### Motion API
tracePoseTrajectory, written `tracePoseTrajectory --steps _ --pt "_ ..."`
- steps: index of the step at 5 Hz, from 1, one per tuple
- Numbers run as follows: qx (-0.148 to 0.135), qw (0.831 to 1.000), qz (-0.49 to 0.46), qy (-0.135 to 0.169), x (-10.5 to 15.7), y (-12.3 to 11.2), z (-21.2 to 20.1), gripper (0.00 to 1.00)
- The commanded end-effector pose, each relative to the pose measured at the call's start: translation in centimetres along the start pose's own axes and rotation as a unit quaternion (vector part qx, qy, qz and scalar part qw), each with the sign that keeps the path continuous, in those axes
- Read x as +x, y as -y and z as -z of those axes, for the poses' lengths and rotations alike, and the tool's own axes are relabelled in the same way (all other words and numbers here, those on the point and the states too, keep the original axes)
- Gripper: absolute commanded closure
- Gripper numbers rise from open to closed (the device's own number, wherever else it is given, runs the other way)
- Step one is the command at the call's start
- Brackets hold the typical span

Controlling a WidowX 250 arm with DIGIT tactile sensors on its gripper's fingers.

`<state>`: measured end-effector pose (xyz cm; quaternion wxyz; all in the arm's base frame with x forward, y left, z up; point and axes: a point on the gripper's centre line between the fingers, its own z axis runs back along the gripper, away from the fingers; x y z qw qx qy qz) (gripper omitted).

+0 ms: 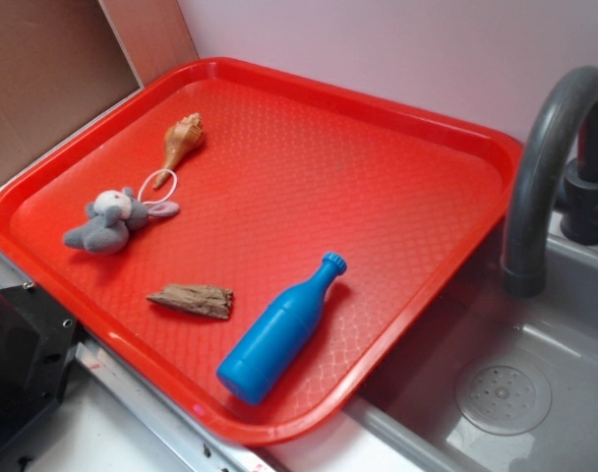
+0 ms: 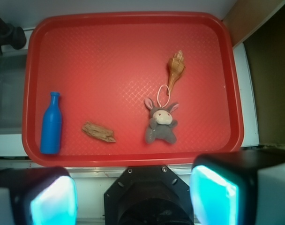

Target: Grab the blue bottle.

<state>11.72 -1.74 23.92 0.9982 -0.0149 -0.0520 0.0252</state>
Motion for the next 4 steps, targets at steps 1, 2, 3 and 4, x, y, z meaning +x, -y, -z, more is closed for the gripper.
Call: tracePoseTrajectory --steps 1,2,3,4 --pt "-0.002 0.998 -0.052 0.029 2.3 5.0 2.2 0.0" --pt "-0.023 0.998 -0.022 0.05 2.9 8.1 3.5 0.0" --pt "-0.008 0.998 -0.01 0.058 3.3 11.3 6.0 0.0" --pt "0.006 0.999 0.004 0.041 3.2 13.5 9.0 0.0"
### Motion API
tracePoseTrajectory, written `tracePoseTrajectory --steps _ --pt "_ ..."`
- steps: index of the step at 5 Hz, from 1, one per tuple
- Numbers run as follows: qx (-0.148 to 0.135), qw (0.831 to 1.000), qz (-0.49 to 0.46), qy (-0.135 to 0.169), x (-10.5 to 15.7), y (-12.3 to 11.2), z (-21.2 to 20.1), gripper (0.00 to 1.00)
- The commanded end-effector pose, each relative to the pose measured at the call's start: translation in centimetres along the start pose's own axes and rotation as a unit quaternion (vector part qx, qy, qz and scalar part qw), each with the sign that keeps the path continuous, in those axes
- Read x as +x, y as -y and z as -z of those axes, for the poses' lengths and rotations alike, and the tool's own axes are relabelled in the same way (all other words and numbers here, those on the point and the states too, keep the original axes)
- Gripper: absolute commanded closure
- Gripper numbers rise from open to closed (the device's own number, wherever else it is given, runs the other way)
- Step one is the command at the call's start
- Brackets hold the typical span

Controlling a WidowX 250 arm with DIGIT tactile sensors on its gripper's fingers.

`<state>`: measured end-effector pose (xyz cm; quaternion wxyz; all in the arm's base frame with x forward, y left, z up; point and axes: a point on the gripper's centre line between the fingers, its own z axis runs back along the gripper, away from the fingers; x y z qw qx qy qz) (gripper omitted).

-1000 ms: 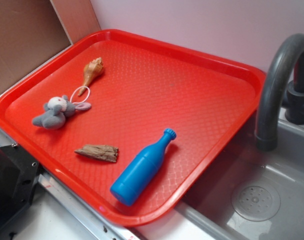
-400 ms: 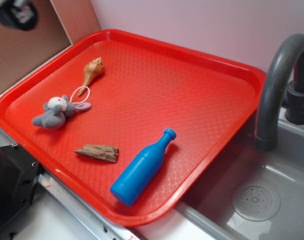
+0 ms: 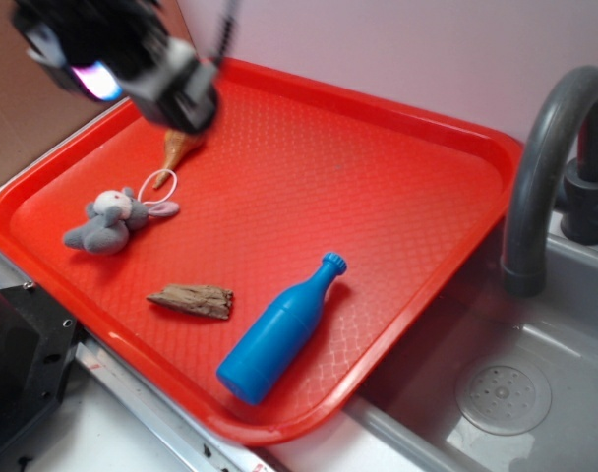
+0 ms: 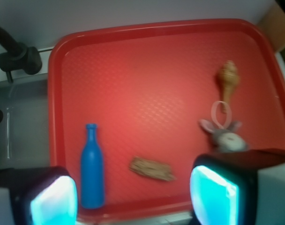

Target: Grab the blue bottle.

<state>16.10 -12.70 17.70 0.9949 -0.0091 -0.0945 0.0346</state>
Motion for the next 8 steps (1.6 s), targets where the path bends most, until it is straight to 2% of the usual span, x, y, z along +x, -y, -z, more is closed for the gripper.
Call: tracePoseTrajectory --steps 1,2,3,5,7,8 --pt "-0.004 0.999 0.032 -0.016 -0.9 4.3 4.6 0.0" --pt "-0.056 0.995 0.056 -0.055 -2.1 4.8 6.6 0.0" --pt "-0.075 0.991 0.068 -0.085 -3.2 5.1 8.7 0.0" --pt "-0.054 0.989 0.078 -0.117 -4.9 5.0 12.1 0.0" --pt "-0.059 0.986 0.076 -0.137 -5.2 4.5 13.4 0.0" --pt "-0.053 0.985 0.083 -0.143 -5.1 4.3 13.8 0.2"
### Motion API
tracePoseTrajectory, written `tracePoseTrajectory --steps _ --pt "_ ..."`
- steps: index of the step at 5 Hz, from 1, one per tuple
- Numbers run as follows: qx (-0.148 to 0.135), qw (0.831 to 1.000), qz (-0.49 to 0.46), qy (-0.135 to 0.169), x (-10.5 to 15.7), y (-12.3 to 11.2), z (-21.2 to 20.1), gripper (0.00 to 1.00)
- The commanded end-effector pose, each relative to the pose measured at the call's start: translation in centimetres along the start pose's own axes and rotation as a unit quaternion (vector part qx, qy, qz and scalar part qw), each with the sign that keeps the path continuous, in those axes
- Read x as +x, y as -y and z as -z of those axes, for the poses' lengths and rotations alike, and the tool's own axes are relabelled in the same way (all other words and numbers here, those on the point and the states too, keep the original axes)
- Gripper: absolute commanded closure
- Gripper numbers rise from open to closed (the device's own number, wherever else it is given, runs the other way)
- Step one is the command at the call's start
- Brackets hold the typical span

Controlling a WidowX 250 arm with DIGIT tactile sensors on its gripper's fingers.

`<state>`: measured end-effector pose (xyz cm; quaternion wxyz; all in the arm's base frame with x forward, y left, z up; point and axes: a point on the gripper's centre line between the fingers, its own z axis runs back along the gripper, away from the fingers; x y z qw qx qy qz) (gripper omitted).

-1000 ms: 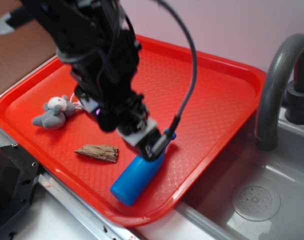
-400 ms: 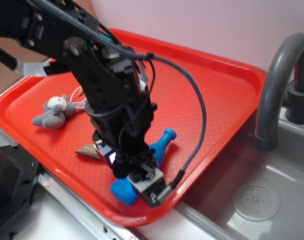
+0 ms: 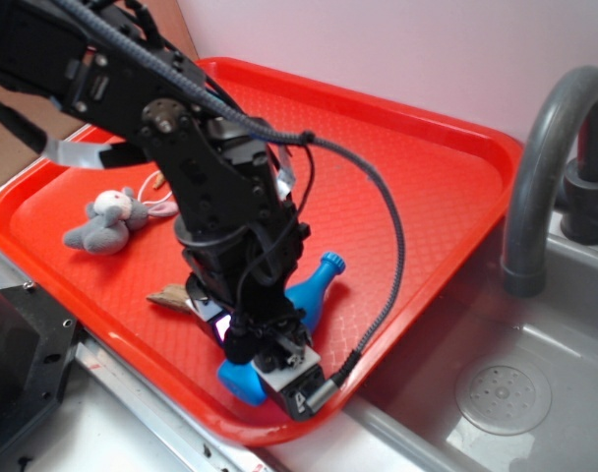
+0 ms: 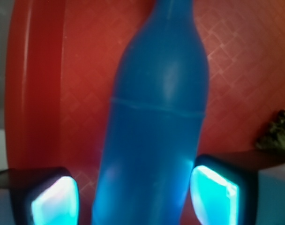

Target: Grab the blue bottle.

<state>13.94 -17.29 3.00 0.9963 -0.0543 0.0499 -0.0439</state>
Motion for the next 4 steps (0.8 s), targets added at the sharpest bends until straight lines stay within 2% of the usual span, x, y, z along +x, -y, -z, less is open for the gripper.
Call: tracePoseTrajectory --steps 1,2,3,4 --pt "0.004 1.0 0.018 -0.007 0.2 0.0 -0.1 1.0" --pt "0.011 1.0 0.02 -0.008 0.2 -0.1 0.1 1.0" --pt "0.053 0.998 0.017 0.029 0.7 -0.3 -3.3 1.0" --pt "0.031 0.998 0.018 0.058 1.6 -2.2 -8.0 1.0"
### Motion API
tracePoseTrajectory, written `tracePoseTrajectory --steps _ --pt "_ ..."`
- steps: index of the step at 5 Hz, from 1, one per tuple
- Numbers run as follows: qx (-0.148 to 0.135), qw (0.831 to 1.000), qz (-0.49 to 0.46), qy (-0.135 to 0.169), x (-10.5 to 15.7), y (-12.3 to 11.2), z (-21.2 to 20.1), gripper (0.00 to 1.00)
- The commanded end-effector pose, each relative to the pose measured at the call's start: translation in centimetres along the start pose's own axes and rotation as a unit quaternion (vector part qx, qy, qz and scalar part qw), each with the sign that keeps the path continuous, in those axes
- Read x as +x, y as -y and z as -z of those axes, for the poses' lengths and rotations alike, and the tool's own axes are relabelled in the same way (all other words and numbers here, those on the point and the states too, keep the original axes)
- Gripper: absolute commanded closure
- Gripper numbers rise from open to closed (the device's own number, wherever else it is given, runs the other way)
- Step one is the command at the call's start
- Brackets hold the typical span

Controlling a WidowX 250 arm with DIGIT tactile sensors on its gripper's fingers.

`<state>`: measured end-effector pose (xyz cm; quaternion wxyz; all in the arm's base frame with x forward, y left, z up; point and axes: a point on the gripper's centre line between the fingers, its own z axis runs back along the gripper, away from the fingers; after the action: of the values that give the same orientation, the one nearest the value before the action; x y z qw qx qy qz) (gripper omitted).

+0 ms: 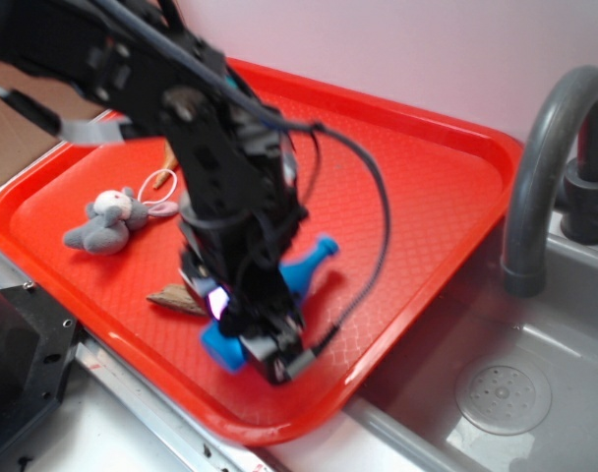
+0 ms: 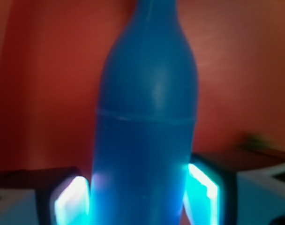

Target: Grab the blue bottle.

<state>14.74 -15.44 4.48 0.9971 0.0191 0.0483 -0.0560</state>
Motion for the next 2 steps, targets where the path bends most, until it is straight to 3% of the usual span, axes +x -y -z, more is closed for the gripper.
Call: tracePoseTrajectory --steps 1,2 --pt "-0.117 0.988 0.05 0.089 1.8 -5.8 -11.0 1.0" --pt "-0.143 0.979 0.054 0.132 0.7 -8.6 -14.6 1.0"
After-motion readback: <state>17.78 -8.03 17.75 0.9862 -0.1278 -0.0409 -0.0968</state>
